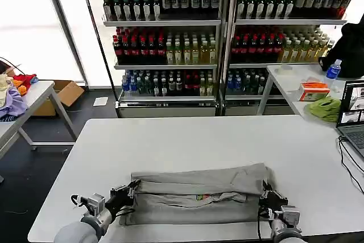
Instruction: Fold and organize the clothes.
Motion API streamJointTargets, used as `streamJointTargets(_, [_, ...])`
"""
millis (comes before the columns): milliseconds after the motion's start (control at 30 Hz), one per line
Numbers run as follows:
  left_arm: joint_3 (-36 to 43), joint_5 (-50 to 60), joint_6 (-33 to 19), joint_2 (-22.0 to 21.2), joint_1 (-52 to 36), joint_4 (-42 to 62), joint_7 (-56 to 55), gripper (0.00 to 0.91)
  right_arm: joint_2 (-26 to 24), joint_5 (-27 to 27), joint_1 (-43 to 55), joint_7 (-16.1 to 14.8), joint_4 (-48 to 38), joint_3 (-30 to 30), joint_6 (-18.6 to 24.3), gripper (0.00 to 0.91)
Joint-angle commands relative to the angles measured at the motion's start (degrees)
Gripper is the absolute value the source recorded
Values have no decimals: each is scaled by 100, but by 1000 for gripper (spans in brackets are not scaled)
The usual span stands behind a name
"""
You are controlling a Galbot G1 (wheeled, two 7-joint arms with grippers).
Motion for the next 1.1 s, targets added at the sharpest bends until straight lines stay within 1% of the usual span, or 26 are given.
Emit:
streamJointTargets(33, [-14,9,-79,-91,76,-158,9,907,50,-236,-34,34,-60,-78,36,907])
streamJointTargets(167, [-36,-4,-40,-182,36,-351,-89,907,60,-291,-79,55,186,13,19,907])
streamJointTargets(300, [-243,59,3,-376,84,-680,-357,907,19,-392,-235,136,662,363,49,907])
streamJointTargets(367, [-352,236,57,-586,156,-805,-510,907,-2,-425,-267,173,870,603,105,907])
streamJointTargets(533, [-549,253,135,-1233,412,-806,-942,907,-94,-61,-87,340,1166,914,78,907])
streamJointTargets(633, [-592,233,124,-1485,575,-726,-1001,907,-58,-81,-11,364,1167,903,130,907])
streamJointTargets(733, [-582,277,129,-1634,625,-626,-1031,907,9,-107,28,400,1087,780,177,907])
streamJointTargets(900, [-549,285,128,-1807,782,-648,-1044,907,28,-131,57,421,940,657,260,907])
streamJointTargets(1100, [-488,347,120,-1956,767,-625,-1042,907,12,-156,44,416,903,590,295,907])
